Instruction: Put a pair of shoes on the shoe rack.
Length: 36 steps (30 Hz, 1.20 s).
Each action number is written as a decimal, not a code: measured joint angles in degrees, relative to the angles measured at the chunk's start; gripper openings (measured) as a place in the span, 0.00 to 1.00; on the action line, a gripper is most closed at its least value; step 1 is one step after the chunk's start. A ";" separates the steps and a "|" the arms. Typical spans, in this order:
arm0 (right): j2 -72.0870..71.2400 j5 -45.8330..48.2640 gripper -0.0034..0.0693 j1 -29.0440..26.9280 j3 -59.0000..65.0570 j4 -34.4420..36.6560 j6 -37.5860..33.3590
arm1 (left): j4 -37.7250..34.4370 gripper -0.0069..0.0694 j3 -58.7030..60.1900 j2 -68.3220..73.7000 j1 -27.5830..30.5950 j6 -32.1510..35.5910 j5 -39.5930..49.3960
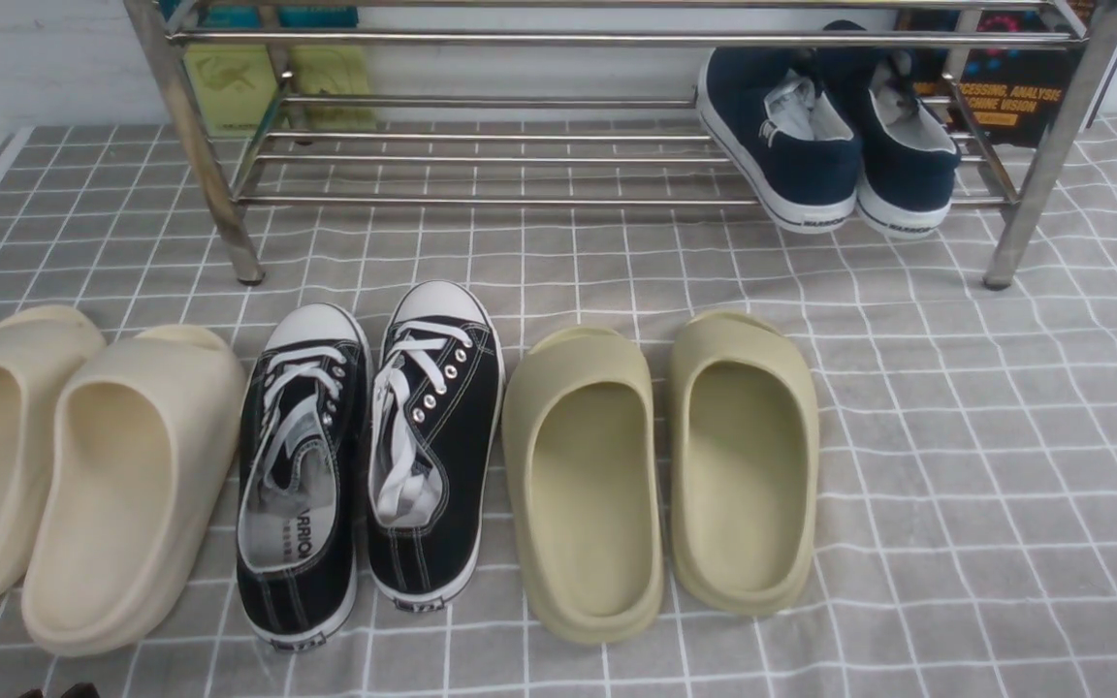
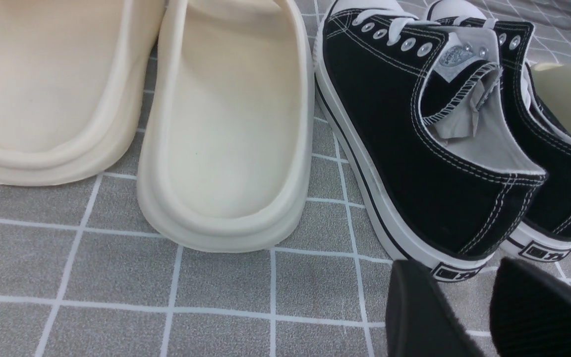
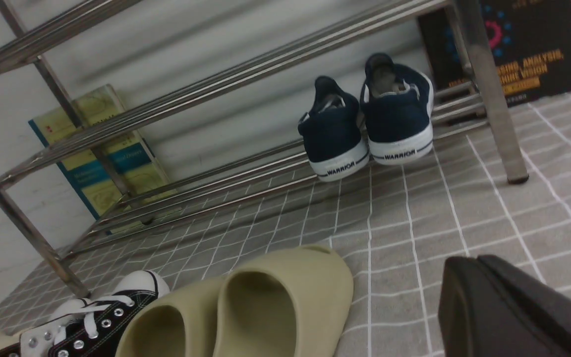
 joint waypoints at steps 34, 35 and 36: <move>-4.70 14.95 0.10 -12.38 0.00 19.63 -28.13 | 0.00 0.40 0.00 0.00 0.00 0.00 0.00; -4.70 15.76 0.10 -12.47 0.00 19.99 -29.59 | 0.00 0.40 0.00 0.00 0.00 0.00 0.00; -4.70 18.99 0.10 -12.92 0.00 20.26 -34.23 | 0.00 0.40 0.00 0.00 0.00 0.00 0.00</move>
